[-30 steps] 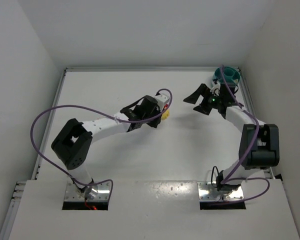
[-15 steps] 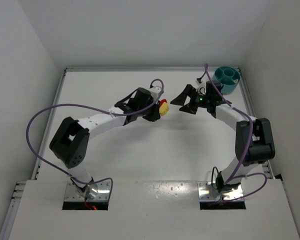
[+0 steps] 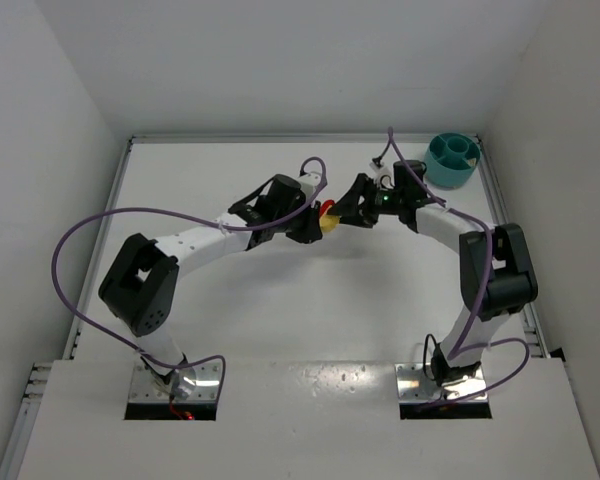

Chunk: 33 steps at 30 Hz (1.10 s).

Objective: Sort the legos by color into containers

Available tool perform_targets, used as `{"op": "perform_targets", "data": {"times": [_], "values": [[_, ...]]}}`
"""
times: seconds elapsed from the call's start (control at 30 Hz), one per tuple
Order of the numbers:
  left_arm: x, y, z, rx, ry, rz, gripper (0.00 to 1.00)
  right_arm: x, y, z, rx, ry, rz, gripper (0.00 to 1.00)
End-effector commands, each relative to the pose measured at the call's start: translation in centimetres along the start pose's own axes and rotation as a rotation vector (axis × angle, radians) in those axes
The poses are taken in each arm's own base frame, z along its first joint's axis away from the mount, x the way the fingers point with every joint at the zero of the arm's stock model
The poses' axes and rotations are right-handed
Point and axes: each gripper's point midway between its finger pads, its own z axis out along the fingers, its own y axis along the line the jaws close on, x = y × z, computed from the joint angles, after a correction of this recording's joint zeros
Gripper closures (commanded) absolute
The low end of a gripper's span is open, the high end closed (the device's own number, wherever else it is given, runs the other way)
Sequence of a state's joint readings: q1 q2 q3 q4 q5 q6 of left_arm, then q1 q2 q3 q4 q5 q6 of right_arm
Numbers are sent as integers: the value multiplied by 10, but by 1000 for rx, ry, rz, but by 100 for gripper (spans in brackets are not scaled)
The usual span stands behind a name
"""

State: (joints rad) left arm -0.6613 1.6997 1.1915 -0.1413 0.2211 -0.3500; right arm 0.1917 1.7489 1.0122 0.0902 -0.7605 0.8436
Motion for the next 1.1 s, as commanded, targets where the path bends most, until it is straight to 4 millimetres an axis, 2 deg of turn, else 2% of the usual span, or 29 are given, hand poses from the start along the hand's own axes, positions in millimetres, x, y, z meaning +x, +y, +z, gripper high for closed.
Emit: {"op": "perform_targets", "data": {"times": [0.0, 0.03, 0.07, 0.13, 0.17, 0.27, 0.33, 0.37, 0.5, 0.57, 0.63, 0.73, 0.77, 0.8, 0.83, 0.87, 0.93, 0.97, 1.0, 1.03, 1.07], "values": [[-22, -9, -7, 30, -58, -3, 100, -17, 24, 0, -77, -38, -72, 41], [-26, -6, -11, 25, -70, -6, 100, -14, 21, 0, -72, -32, -64, 46], [-26, -5, -11, 16, -72, -6, 100, -12, 22, -1, -77, -37, -59, 55], [-18, 8, -10, -6, -57, -24, 100, -12, 24, -3, -82, -43, -67, 64], [-22, 11, -14, -11, -69, -27, 100, -14, 28, -5, -91, -53, -81, 75], [-26, 35, -18, -42, -82, -60, 100, -10, 32, -7, -106, -40, -83, 94], [-21, 45, -17, -50, -70, -77, 100, -10, 35, -9, -116, -39, -99, 98], [-21, 43, -17, -40, -67, -76, 100, -8, 34, -9, -112, -34, -93, 100], [-22, 66, -21, -79, -75, -109, 100, -5, 35, -13, -131, -9, -102, 100], [-21, 87, -26, -121, -82, -136, 100, -1, 32, -17, -131, -2, -112, 100], [-31, 106, -36, -153, -119, -157, 100, 4, 31, -22, -123, 6, -142, 100], [-35, 116, -45, -166, -137, -162, 100, 9, 22, -26, -71, 4, -205, 100], [-35, 120, -47, -173, -139, -158, 100, 4, 14, -31, -18, -24, -235, 100], [-35, 119, -47, -165, -137, -144, 100, -5, 15, -33, 12, -50, -274, 100], [-34, 118, -49, -165, -137, -134, 100, -15, 0, -37, 121, -89, -285, 100], [-33, 118, -52, -166, -138, -113, 100, -34, 3, -43, 169, -140, -377, 100], [-31, 115, -53, -171, -138, -87, 100, -67, -15, -57, 358, -264, -428, 100], [-30, 111, -56, -173, -141, -71, 100, -89, -12, -72, 421, -333, -461, 100], [-32, 105, -57, -165, -146, -50, 100, -101, -19, -81, 503, -371, -488, 100], [-26, 112, -57, -200, -137, -57, 100, -121, -31, -100, 630, -450, -491, 100], [-23, 110, -59, -204, -136, -39, 100, -136, -33, -113, 683, -502, -512, 100]]}}
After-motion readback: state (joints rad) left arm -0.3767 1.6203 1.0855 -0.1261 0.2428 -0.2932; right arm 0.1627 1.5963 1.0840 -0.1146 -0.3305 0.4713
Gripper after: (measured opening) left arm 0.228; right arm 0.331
